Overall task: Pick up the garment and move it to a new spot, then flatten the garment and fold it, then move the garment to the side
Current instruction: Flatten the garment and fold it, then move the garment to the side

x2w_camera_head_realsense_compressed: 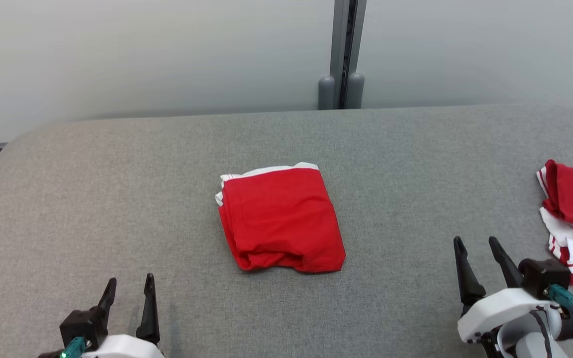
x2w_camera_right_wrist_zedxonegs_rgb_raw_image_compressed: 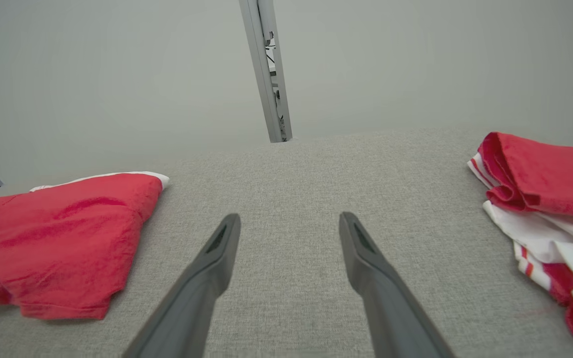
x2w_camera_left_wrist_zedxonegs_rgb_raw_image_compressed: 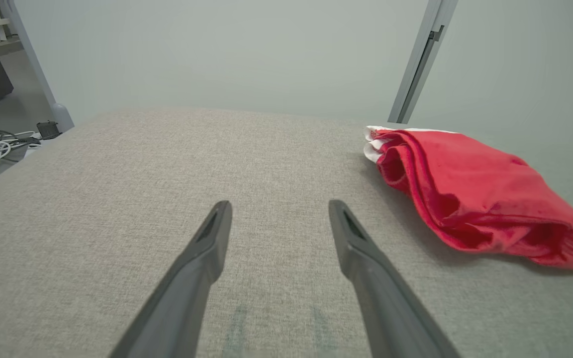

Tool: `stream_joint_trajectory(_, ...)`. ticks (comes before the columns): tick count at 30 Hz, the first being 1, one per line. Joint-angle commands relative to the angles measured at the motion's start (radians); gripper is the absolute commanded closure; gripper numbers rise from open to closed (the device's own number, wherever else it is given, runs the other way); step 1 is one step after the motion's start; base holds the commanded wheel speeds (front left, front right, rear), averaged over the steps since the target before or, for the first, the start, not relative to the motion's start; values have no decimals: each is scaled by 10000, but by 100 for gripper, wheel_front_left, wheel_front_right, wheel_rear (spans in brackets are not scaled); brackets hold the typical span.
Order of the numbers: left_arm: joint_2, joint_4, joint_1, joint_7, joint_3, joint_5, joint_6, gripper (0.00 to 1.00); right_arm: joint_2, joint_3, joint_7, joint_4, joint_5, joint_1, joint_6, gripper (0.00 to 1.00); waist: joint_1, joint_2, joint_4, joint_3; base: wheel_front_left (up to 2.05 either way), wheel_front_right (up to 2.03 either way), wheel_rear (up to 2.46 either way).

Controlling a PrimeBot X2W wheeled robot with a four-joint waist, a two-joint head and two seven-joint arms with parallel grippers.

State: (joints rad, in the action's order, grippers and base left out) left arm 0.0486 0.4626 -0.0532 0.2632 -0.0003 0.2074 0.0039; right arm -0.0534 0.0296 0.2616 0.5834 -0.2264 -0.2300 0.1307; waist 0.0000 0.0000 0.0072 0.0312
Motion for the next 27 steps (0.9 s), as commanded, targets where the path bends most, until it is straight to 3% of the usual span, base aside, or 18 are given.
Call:
stream_joint_trajectory(1,45,-72,128,14,72,-122,-5,0,-8,-21,42,-82,75,190,0,0,0,0,-2,-166,0,0,0)
stream_joint_trajectory(13,45,-488,942,14,147,-163,87,0,-3,369,43,-508,-313,932,0,0,0,0,4,-585,0,0,0)
stream_joint_trajectory(27,45,-784,811,14,-73,-391,209,0,-3,452,43,-544,-36,761,0,0,0,0,260,-162,0,0,0)
